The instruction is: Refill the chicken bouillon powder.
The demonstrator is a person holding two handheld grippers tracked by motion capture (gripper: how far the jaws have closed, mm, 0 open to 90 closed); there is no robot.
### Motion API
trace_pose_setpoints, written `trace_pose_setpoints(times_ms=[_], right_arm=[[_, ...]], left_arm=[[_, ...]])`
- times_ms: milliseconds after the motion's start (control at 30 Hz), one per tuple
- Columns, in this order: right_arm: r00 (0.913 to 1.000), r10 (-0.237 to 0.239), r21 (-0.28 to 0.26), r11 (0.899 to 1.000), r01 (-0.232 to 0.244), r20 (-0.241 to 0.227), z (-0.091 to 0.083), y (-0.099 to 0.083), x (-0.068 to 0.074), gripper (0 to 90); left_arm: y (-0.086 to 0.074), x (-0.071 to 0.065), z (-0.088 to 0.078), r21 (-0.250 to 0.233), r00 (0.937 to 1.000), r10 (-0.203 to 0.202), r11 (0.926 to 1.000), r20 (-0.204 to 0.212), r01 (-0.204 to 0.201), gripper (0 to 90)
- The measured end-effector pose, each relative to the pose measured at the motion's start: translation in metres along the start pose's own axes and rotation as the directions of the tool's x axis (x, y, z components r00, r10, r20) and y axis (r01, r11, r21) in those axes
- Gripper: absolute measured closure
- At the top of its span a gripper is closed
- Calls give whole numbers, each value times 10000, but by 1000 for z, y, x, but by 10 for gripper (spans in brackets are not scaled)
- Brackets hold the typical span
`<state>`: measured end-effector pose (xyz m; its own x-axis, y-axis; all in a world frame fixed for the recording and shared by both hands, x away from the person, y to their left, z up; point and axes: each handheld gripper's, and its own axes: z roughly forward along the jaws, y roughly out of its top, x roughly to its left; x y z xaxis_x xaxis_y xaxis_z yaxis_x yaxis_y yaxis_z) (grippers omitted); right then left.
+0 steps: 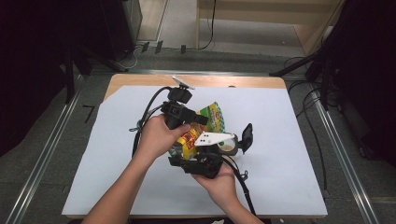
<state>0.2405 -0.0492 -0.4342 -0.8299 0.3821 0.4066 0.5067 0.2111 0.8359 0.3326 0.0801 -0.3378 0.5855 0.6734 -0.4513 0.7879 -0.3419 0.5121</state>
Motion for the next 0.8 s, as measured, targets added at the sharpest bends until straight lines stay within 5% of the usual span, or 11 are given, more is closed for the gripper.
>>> trace_pose_setpoints(times_ms=[800], right_arm=[[9999, 147, -55, 9999, -148, -35, -1, -3, -1, 666]], left_arm=[[0, -2, 3, 80, 10000, 22, 10000, -16, -21, 830]])
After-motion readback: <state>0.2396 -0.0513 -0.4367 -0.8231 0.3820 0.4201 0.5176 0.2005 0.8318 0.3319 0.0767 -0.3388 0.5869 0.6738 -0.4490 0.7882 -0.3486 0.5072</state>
